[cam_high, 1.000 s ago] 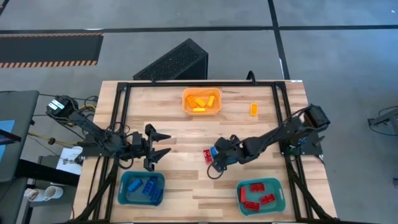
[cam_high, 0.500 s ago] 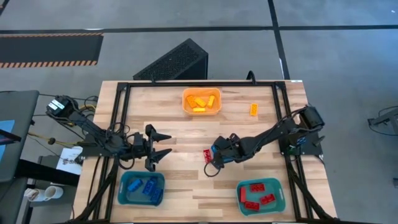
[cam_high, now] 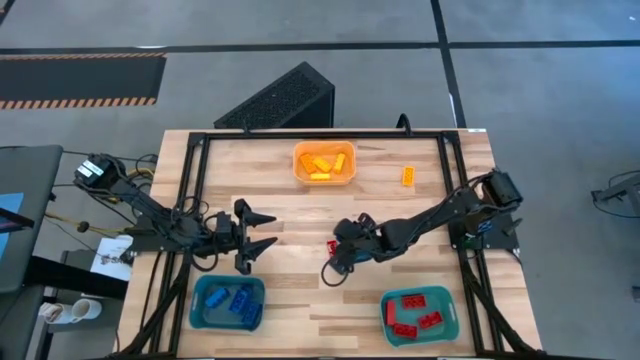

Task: Sort & place blocks by color
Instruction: Put the red game piece into the green bin

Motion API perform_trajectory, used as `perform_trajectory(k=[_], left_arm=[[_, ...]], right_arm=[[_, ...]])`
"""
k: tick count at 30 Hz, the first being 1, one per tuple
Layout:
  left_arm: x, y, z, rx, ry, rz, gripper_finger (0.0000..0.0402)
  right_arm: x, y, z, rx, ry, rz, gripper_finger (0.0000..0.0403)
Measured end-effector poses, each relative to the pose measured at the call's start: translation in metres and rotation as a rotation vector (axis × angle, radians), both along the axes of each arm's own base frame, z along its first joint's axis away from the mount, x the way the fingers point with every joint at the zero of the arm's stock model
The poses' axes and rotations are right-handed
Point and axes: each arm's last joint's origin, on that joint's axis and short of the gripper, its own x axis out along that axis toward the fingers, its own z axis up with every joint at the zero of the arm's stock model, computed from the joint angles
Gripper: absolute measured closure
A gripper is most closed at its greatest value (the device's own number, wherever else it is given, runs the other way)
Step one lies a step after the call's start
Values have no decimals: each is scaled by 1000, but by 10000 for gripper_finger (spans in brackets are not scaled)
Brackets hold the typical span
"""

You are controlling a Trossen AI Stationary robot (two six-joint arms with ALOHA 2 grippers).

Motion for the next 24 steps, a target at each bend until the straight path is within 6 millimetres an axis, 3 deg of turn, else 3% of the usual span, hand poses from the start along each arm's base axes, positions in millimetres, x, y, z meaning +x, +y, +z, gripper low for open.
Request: perform_trajectory(k=[3,14,24], left_arm=[[0,0,0,0,0,-1,152],[0,0,0,-7,0,-9,152],[0,0,-2,2,14,0,152]], right_arm=[[5,4,-3,4,-33,2,133],[14,13,-55,69,80,-7,133],[22,16,-63,81,77,30,140]])
